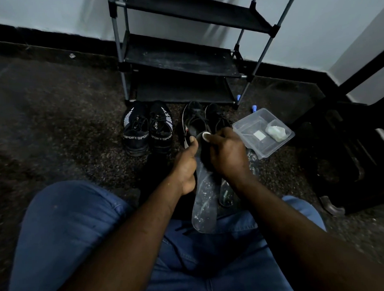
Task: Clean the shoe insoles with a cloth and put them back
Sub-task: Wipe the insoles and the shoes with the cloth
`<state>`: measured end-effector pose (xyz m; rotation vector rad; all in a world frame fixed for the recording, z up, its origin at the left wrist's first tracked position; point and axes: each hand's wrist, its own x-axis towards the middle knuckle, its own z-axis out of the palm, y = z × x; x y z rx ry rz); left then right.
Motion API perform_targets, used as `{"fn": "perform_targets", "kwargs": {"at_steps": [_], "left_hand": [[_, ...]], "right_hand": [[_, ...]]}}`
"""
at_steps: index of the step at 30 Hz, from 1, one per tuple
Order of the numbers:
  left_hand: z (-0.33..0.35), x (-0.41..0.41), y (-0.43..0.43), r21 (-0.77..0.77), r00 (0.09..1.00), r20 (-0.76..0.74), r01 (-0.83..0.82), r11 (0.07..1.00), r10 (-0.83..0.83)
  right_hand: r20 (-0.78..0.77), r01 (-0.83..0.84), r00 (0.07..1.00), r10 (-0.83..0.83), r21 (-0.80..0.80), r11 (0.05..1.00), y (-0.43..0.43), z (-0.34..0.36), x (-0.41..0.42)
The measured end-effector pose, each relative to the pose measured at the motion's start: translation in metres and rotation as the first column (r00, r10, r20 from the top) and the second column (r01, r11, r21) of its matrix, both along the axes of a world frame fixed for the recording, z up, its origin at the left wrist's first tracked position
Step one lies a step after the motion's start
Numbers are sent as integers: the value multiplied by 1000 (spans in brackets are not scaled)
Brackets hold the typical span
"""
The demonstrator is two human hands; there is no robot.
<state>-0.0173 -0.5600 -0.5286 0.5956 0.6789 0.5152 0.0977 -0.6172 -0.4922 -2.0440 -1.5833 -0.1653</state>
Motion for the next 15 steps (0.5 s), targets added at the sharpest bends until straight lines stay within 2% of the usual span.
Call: {"fn": "perform_targets", "kwargs": {"at_steps": [3, 6, 7, 9, 10, 12, 13, 14, 15], "left_hand": [[-4, -3, 1, -48, 1000, -22, -4, 999, 3], [-5, -4, 8, -63, 999, -38, -1, 998, -1], [-3, -4, 10, -62, 999, -40, 10, 998, -13], [-1, -4, 12, -46, 998, -61, -6, 999, 3], [-3, -5, 13, -34, 997, -75, -33, 999, 30], [-6, -7, 13, -19, 995, -74, -70, 997, 69], [-7, -7, 13, -24, 996, -62, -73, 997, 71], [-9, -6, 13, -35, 996, -54, -67, 997, 65], [-8, -5, 12, -39, 998, -48, -54, 998, 52]], "right_hand": [[31, -119, 992, 120, -22, 993, -7, -5, -19], [-44, -249, 968, 247, -62, 967, -15, -8, -23], [-97, -266, 961, 260, -55, 962, -15, -6, -20], [-338, -235, 916, 216, -16, 972, -15, 1, -13], [-504, -178, 848, 162, 16, 984, -15, 6, -10], [-760, -58, 647, 67, 39, 998, -12, 14, -6], [-809, -30, 587, 39, 26, 999, -11, 17, -4], [-813, -30, 582, 18, 1, 1000, -9, 20, -4], [-772, -42, 635, -2, -37, 998, -7, 21, -3]]}}
